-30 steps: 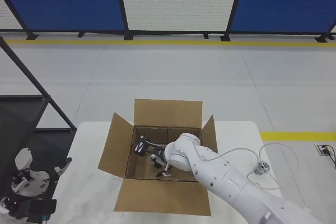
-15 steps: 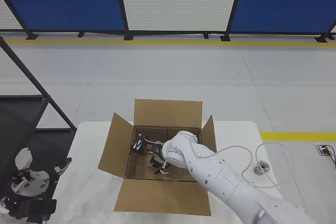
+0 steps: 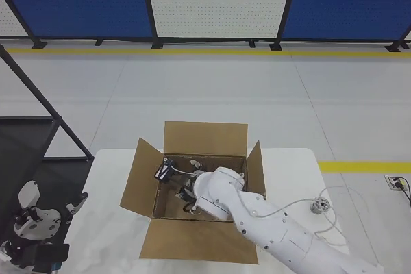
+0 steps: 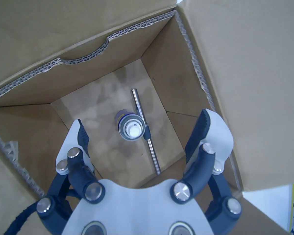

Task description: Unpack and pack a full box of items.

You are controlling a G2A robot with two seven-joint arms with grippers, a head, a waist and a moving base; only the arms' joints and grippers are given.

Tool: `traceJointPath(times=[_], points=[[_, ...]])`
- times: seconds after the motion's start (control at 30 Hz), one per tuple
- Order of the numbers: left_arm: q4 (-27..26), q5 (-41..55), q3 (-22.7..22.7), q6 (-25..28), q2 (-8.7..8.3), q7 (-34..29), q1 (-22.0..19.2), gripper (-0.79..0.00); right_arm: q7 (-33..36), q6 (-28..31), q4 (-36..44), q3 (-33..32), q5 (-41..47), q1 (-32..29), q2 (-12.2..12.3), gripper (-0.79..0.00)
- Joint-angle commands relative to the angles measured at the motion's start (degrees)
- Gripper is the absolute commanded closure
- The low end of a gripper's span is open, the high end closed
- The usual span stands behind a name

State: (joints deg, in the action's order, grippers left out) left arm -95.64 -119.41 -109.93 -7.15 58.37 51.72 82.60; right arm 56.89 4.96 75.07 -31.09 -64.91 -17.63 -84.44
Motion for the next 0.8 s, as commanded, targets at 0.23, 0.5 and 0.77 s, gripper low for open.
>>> traceJointPath(times=[0.23,0.5,0.77], points=[[0.00,0.00,0.00,0.00,0.00,0.00,0.00,-0.785,8.39,2.48,37.00,-17.74,-14.54,-21.77,8.31,-0.785],[0.00,0.00,0.00,0.00,0.00,0.00,0.00,-0.785,5.09,-2.27,55.37,-29.70,-24.25,-39.96,11.06,-0.785],[0.00,0.00,0.00,0.00,0.00,0.00,0.00,-0.785,0.17,-10.99,58.62,-45.36,-20.85,-53.95,11.94,-0.785]])
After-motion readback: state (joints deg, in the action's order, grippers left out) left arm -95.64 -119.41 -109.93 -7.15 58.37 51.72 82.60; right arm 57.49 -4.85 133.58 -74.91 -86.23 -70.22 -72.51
